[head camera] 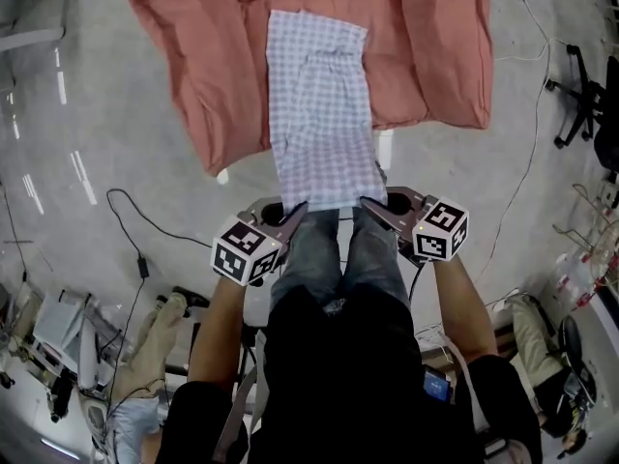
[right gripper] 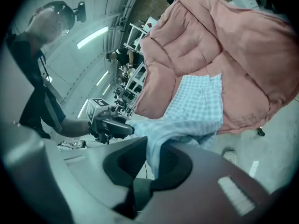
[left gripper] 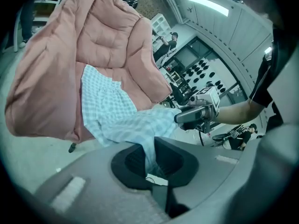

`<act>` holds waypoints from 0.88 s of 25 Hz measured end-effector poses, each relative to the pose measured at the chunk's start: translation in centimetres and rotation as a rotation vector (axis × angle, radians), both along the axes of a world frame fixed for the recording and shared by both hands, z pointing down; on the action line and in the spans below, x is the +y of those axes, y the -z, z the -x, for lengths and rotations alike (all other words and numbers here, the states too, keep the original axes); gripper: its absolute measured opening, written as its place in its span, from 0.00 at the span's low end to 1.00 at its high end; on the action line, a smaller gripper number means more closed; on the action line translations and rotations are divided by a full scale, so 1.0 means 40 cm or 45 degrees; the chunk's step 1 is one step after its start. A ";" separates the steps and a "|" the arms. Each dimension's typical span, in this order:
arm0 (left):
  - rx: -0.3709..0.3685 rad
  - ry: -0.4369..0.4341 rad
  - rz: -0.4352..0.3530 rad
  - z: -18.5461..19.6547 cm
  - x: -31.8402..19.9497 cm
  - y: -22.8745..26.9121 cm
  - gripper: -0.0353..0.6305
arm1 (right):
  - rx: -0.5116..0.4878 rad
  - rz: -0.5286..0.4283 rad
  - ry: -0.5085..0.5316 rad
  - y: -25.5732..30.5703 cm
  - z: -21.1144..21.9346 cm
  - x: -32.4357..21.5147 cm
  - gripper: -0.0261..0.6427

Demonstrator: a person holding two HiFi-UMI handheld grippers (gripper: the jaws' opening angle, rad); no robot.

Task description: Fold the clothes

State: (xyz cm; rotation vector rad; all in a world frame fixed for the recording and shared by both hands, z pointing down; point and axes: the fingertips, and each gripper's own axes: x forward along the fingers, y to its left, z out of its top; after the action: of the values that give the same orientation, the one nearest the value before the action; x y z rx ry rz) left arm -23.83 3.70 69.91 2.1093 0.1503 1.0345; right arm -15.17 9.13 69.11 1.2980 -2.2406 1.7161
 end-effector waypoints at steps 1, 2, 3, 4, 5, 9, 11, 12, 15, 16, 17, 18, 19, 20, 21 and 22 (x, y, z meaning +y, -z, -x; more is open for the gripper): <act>-0.006 -0.011 -0.011 0.007 0.008 -0.014 0.09 | 0.004 0.010 0.008 -0.014 0.008 0.008 0.08; -0.013 -0.022 -0.021 0.011 0.014 -0.026 0.09 | 0.013 0.018 0.020 -0.025 0.013 0.016 0.08; -0.020 -0.033 -0.029 0.012 0.018 -0.036 0.09 | 0.024 0.023 0.030 -0.034 0.016 0.022 0.08; -0.027 -0.040 -0.034 0.011 0.021 -0.043 0.09 | 0.034 0.024 0.036 -0.039 0.017 0.024 0.08; -0.029 -0.045 -0.041 0.007 0.018 -0.047 0.09 | 0.043 0.020 0.035 -0.041 0.014 0.022 0.08; 0.006 -0.018 -0.087 -0.028 -0.039 -0.018 0.09 | 0.057 -0.041 -0.004 -0.017 -0.022 -0.028 0.08; 0.036 -0.008 -0.116 -0.054 -0.078 0.013 0.09 | 0.063 -0.089 -0.022 0.008 -0.050 -0.067 0.08; 0.053 -0.005 -0.131 -0.070 -0.100 0.027 0.09 | 0.071 -0.114 -0.031 0.020 -0.067 -0.089 0.08; 0.095 0.001 -0.184 -0.128 -0.163 0.057 0.09 | 0.102 -0.173 -0.037 0.040 -0.128 -0.154 0.08; 0.102 0.002 -0.199 -0.147 -0.180 0.061 0.09 | 0.113 -0.184 -0.036 0.040 -0.147 -0.172 0.08; 0.109 0.002 -0.211 -0.165 -0.198 0.063 0.09 | 0.124 -0.192 -0.036 0.039 -0.165 -0.190 0.08; 0.115 0.004 -0.221 -0.182 -0.217 0.065 0.09 | 0.137 -0.197 -0.037 0.039 -0.181 -0.209 0.08; 0.121 0.006 -0.230 -0.196 -0.239 0.068 0.09 | 0.151 -0.202 -0.039 0.039 -0.195 -0.231 0.08; 0.124 0.010 -0.239 -0.210 -0.262 0.070 0.09 | 0.163 -0.208 -0.041 0.040 -0.209 -0.254 0.08; 0.124 0.013 -0.249 -0.223 -0.286 0.071 0.09 | 0.171 -0.214 -0.044 0.039 -0.223 -0.277 0.08; 0.120 0.017 -0.259 -0.237 -0.308 0.071 0.09 | 0.174 -0.220 -0.049 0.038 -0.237 -0.297 0.08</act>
State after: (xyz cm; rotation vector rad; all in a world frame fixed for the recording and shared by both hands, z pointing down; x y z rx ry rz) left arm -14.33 -8.61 67.08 2.3408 0.0802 0.9776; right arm -5.70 -2.77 67.59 1.4521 -2.3420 1.4226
